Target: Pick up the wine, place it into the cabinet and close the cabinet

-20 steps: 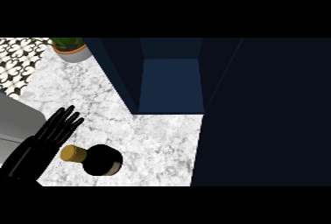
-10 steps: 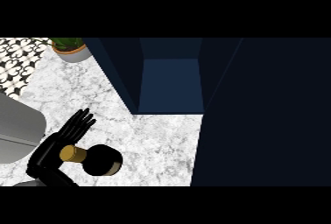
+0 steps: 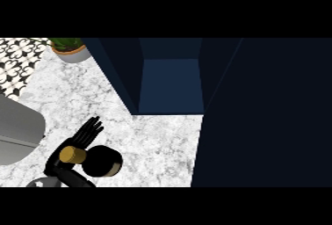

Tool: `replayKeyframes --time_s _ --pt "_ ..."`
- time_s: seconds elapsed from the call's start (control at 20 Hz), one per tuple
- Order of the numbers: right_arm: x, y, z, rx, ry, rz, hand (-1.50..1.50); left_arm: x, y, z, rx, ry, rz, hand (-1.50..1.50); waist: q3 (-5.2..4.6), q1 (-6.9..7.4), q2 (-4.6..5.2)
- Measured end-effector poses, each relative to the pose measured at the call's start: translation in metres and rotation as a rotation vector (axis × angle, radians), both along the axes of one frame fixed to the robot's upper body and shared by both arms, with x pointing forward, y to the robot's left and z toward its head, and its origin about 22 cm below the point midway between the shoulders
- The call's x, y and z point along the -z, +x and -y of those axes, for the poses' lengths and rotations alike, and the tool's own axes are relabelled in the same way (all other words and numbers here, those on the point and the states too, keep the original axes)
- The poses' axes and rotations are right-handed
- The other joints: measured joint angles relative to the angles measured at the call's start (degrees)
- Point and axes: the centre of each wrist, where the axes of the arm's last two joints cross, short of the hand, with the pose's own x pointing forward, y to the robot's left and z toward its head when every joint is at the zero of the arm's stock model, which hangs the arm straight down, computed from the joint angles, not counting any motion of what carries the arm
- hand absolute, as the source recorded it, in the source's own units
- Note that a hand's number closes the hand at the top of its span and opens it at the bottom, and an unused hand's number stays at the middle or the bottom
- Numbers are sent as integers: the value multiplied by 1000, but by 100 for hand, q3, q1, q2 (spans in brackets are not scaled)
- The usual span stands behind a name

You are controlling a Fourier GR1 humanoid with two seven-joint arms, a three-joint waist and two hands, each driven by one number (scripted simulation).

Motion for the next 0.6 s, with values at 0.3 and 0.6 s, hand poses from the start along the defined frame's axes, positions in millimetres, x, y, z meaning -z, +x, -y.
replayKeyframes --time_s 0.3,0.6 --pt "1 -2 -3 -3 9 -8 -150 18 -3 5 8 14 -40 -150 0 3 -3" --pt "-3 0 -1 2 -11 -3 -150 31 -1 8 2 -39 -101 -150 -2 -21 4"
